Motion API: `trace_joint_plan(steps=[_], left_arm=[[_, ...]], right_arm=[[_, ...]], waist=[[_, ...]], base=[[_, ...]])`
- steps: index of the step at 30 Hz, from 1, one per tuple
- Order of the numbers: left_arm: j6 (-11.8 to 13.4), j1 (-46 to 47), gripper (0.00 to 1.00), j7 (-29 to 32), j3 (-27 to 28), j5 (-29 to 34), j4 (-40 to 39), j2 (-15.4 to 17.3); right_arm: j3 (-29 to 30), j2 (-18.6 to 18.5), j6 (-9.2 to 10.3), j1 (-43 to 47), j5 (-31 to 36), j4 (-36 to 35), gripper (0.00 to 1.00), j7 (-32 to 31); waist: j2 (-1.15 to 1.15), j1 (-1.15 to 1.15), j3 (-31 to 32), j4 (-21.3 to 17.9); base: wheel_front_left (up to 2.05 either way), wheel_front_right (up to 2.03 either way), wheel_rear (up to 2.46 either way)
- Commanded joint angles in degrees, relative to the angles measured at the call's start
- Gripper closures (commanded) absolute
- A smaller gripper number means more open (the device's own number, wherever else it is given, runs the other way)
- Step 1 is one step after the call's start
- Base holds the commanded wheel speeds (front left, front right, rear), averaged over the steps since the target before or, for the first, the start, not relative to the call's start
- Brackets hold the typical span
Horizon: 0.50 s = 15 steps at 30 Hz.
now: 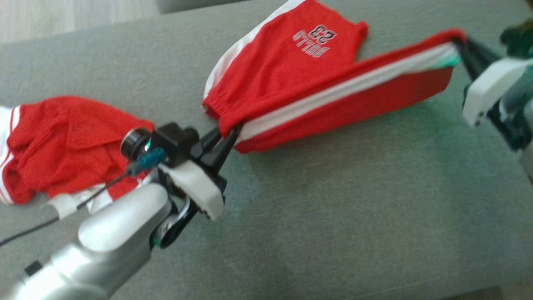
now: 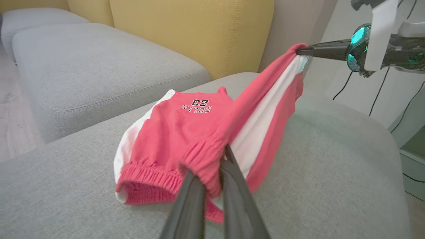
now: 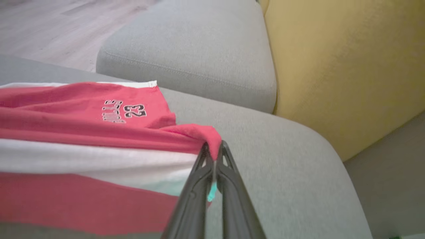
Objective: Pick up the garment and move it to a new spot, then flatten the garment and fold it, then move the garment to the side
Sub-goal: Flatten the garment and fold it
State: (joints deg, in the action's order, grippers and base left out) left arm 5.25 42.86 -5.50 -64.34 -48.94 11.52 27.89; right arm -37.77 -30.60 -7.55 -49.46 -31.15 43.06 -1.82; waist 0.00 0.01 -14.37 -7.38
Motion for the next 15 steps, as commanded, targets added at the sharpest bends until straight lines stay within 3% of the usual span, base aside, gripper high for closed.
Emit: trace_joint_plan(steps=[1,15], left_arm=[[-0.05,3.42,1.00,0.22,3.42,-0.43,-0.12,1.17],[-5.14,15.15,1.00,3.40,4.94,-1.74,10.39,-4.73]], right_arm=[[1.33,-0.74,0.06,-2.08,0.97,0.08,1.00,0.66],[2.31,4.64,0.06,-16.54,10.11,10.22,1.00,1.34]], waist=[[0.00,-0.01,-1.94,1.84],[0.00,-0.01,-10.78,8.93]], base=[[0.00,0.00,0.00],[0.00,0.00,0.00]])
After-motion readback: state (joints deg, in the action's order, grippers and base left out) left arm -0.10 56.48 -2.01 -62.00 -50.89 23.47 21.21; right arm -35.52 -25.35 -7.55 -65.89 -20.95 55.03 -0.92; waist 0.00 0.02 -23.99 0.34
